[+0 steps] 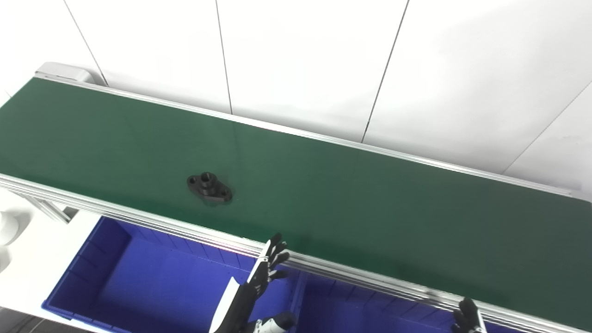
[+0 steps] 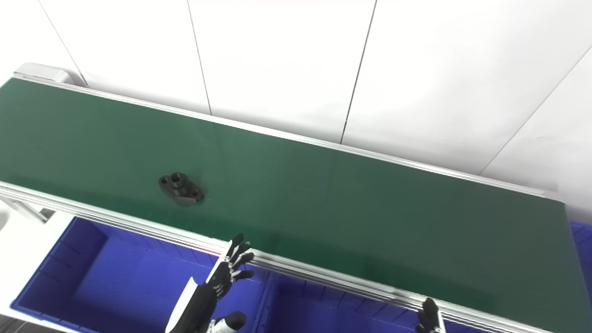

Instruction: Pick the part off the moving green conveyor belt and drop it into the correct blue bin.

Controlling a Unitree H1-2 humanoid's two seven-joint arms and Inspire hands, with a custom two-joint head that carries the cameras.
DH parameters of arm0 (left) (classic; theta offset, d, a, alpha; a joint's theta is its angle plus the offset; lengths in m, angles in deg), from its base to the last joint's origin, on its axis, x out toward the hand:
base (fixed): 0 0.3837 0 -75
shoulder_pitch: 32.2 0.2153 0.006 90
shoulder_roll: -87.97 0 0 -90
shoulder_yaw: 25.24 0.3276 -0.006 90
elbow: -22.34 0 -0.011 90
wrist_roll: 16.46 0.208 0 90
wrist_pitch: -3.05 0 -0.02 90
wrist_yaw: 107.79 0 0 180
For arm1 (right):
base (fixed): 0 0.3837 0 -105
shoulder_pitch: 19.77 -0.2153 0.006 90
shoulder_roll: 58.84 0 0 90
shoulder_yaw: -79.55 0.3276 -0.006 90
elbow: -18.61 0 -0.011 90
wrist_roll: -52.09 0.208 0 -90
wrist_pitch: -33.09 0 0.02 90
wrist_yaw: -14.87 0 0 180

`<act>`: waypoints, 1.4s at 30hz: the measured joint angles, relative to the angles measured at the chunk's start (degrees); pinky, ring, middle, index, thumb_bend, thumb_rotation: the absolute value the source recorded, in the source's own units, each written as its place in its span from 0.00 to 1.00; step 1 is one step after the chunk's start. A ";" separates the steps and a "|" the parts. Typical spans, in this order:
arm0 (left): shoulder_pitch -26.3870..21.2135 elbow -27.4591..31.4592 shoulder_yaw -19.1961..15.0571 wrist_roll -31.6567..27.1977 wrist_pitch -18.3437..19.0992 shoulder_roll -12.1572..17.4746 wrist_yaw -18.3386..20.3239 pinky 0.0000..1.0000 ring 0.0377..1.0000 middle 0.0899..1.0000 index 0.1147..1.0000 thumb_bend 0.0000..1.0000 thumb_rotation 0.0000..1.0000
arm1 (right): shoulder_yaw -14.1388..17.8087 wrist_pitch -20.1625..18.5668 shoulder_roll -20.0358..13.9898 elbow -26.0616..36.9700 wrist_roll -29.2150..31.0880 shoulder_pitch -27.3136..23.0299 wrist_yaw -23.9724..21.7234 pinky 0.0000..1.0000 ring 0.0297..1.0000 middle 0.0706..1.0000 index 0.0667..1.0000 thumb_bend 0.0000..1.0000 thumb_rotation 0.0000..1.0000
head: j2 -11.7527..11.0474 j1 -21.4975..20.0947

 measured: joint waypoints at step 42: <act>2.45 3.28 -1.53 -0.18 0.43 3.91 -2.19 0.82 0.93 1.00 1.00 0.71 0.85 | -1.97 -4.34 5.23 10.74 -19.09 -16.14 0.02 1.00 1.00 1.00 1.00 0.80 0.83 | 2.19 -3.25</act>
